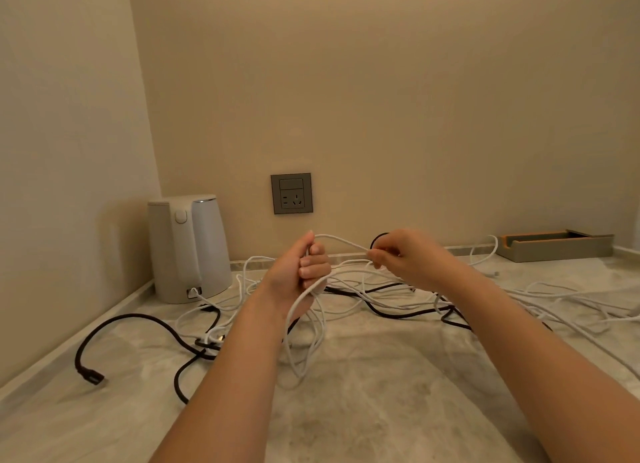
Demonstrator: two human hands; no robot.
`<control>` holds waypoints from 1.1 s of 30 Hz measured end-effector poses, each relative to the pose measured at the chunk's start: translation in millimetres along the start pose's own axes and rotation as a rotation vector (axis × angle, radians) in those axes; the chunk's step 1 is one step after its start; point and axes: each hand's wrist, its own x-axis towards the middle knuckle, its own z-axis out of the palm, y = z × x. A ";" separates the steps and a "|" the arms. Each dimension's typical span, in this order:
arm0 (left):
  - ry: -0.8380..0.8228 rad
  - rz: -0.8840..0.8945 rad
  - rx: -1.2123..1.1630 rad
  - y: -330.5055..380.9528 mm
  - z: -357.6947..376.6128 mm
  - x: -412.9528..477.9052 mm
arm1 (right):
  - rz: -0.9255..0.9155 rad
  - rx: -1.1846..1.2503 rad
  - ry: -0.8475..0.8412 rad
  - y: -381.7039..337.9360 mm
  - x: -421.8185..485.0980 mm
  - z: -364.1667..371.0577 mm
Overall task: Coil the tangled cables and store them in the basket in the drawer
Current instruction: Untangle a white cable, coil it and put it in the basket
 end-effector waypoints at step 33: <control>0.166 0.041 -0.314 29.5 14.9 -17.4 | 0.055 -0.299 -0.101 -57.1 -13.6 75.0</control>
